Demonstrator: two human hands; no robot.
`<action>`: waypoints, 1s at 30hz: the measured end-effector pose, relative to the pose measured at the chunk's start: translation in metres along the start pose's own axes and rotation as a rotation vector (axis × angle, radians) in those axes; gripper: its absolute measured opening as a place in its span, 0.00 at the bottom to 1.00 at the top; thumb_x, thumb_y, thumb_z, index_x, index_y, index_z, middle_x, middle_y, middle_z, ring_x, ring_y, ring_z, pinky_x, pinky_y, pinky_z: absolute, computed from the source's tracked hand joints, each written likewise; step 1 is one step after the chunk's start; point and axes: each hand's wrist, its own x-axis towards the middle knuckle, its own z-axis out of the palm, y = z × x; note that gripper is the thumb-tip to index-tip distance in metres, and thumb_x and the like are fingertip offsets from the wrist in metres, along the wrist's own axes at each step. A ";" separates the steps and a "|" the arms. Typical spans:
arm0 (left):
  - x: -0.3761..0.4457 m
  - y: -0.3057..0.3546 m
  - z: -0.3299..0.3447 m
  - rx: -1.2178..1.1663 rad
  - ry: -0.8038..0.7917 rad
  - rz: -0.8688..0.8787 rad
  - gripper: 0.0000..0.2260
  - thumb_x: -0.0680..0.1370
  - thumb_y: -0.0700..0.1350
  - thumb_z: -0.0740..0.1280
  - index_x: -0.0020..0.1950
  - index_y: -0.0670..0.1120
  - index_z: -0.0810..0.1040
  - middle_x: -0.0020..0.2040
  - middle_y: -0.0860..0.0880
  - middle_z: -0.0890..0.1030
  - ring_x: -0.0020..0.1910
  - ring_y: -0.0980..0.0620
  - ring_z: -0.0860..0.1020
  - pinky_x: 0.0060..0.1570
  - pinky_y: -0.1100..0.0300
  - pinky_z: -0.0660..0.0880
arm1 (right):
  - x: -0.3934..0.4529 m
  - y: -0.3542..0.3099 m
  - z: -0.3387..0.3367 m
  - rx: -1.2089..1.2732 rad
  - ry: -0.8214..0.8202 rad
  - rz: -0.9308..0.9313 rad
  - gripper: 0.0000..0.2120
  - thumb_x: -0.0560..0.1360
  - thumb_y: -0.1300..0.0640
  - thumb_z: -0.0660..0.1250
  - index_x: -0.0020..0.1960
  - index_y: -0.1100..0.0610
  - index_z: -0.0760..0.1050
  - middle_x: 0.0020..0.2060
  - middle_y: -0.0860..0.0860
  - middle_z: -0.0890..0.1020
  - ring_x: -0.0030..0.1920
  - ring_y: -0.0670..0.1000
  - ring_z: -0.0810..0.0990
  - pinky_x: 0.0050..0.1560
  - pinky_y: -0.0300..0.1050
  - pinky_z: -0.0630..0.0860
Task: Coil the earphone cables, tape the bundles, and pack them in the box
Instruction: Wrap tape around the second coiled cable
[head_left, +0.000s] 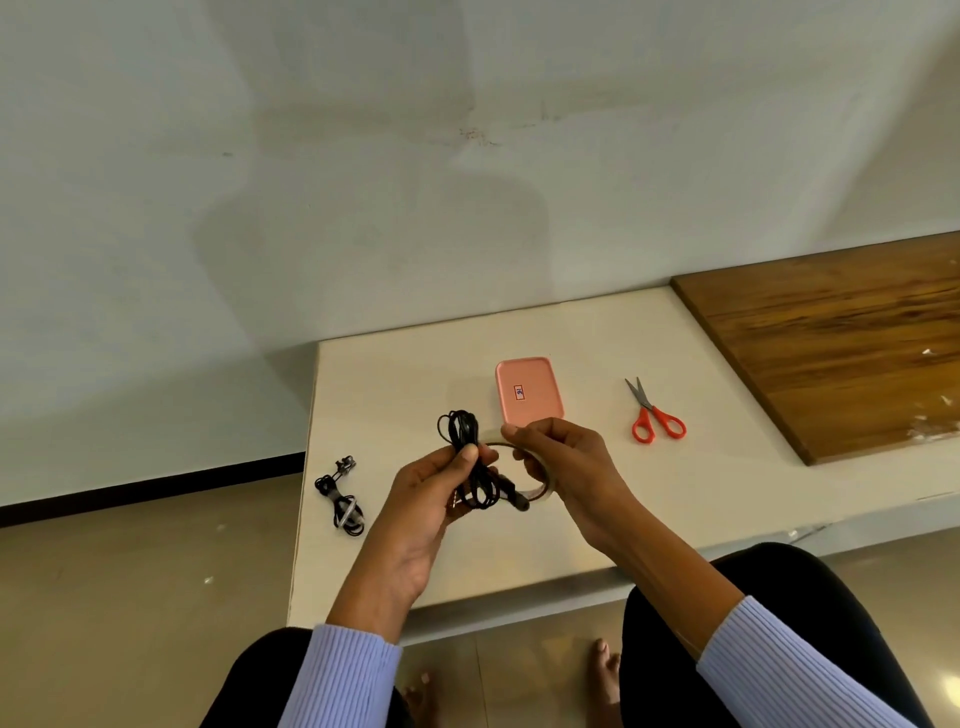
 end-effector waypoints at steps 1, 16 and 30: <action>0.001 0.001 0.002 -0.073 0.031 -0.008 0.08 0.78 0.43 0.64 0.45 0.45 0.83 0.46 0.47 0.85 0.52 0.48 0.81 0.51 0.54 0.75 | -0.001 0.001 0.001 -0.029 -0.019 -0.006 0.13 0.70 0.54 0.73 0.44 0.65 0.79 0.34 0.53 0.81 0.34 0.45 0.77 0.39 0.35 0.74; 0.005 0.000 0.004 -0.058 0.111 0.023 0.09 0.78 0.44 0.65 0.42 0.48 0.84 0.43 0.49 0.86 0.53 0.47 0.81 0.55 0.55 0.73 | -0.007 -0.002 0.014 -0.448 -0.165 -0.050 0.17 0.78 0.55 0.60 0.32 0.58 0.75 0.26 0.43 0.76 0.29 0.39 0.72 0.40 0.36 0.67; 0.014 0.000 -0.006 -0.250 0.148 -0.073 0.06 0.77 0.41 0.66 0.46 0.43 0.82 0.48 0.43 0.84 0.55 0.46 0.80 0.53 0.56 0.75 | -0.008 -0.003 0.012 -0.443 -0.159 -0.153 0.16 0.76 0.62 0.58 0.37 0.64 0.80 0.27 0.47 0.80 0.30 0.39 0.73 0.35 0.25 0.70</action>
